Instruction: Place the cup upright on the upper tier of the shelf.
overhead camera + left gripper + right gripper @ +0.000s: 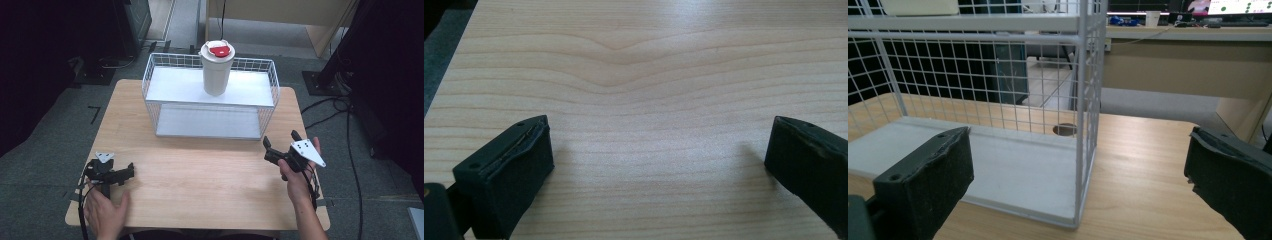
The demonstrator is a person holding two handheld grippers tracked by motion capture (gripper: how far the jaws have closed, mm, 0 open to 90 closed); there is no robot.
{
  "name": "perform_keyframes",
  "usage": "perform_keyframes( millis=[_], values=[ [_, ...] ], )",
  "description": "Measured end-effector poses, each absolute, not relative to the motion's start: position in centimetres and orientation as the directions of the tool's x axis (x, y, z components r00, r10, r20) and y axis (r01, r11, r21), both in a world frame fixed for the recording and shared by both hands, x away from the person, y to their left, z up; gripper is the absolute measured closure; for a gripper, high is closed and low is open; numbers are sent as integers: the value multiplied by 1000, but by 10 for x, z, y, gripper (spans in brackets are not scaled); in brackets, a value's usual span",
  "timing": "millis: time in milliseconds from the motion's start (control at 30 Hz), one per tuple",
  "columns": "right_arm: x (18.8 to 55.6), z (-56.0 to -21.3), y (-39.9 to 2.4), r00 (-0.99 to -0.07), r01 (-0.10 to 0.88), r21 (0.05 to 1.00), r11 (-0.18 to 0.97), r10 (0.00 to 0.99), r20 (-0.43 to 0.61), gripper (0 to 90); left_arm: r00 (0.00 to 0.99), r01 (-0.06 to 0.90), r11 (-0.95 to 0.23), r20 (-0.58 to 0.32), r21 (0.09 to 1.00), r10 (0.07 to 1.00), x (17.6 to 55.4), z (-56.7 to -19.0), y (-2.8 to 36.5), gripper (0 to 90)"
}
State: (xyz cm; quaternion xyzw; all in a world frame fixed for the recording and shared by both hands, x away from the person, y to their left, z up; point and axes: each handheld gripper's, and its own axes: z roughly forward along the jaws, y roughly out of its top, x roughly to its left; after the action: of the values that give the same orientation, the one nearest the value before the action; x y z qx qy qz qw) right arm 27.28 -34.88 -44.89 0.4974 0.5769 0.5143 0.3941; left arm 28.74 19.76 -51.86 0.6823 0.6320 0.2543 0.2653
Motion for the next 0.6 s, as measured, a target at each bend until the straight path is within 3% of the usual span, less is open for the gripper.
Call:
perform_keyframes(
  millis=[600],
  values=[
    [245,-479,-386,-124,230,973,-33,990,63,0,69,727,-58,11,684,998,288,-519,197,0]
  ],
)
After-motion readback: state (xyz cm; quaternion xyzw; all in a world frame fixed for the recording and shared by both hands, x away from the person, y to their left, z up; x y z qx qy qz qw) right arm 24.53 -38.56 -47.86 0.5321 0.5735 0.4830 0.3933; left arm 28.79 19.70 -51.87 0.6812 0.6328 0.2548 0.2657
